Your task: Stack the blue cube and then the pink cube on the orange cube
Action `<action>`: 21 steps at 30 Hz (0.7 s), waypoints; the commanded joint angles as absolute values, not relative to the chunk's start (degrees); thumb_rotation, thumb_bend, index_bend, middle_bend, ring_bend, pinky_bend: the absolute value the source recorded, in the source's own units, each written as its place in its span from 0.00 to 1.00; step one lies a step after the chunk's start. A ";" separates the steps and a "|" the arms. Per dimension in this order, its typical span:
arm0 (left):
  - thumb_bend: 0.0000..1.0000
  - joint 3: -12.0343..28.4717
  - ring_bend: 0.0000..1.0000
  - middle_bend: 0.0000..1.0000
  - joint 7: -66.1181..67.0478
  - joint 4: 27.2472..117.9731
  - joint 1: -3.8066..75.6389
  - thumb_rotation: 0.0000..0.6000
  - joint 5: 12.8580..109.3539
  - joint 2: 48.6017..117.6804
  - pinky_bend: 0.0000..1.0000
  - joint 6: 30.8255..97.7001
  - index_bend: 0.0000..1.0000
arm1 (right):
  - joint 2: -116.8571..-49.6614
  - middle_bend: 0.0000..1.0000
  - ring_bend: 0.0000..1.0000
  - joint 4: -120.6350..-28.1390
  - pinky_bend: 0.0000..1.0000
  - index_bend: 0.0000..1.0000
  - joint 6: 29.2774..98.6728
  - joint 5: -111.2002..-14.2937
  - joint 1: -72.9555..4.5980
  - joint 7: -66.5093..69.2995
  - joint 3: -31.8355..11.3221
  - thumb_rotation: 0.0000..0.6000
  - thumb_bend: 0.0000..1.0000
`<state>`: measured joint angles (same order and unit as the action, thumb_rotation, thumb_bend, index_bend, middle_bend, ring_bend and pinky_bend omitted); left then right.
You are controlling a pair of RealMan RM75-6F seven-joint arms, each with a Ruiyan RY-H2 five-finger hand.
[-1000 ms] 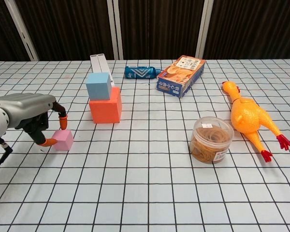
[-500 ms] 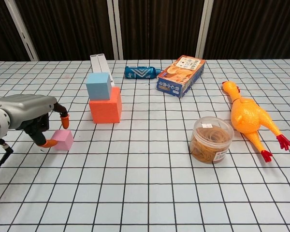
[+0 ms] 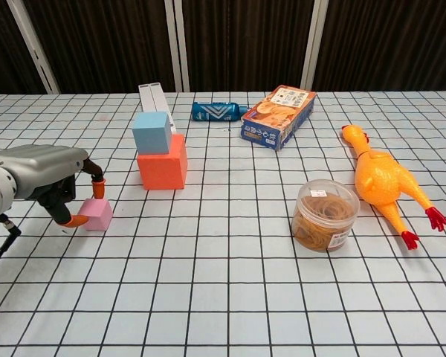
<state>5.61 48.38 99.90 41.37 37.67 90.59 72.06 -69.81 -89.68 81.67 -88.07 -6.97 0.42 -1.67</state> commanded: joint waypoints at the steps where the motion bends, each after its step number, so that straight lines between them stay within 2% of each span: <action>1: 0.36 5.59 0.80 1.00 48.44 99.86 41.37 1.00 37.68 90.56 0.80 72.06 0.40 | -69.81 0.07 0.10 -89.70 0.20 0.10 81.69 -88.07 -6.97 0.44 -1.68 1.00 0.16; 12: 0.36 6.67 0.80 1.00 47.63 102.00 41.16 1.00 37.96 88.88 0.80 72.56 0.41 | -69.83 0.07 0.10 -89.65 0.20 0.10 81.63 -87.97 -6.98 0.47 -1.71 1.00 0.16; 21: 0.36 11.74 0.80 1.00 49.07 110.38 43.07 1.00 35.02 83.48 0.80 73.98 0.41 | -69.91 0.07 0.10 -89.84 0.20 0.10 81.59 -88.20 -7.03 0.19 -1.58 1.00 0.16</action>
<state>10.14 48.36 108.56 42.22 36.39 84.90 73.58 -69.91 -89.84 81.58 -88.19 -7.03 0.20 -1.58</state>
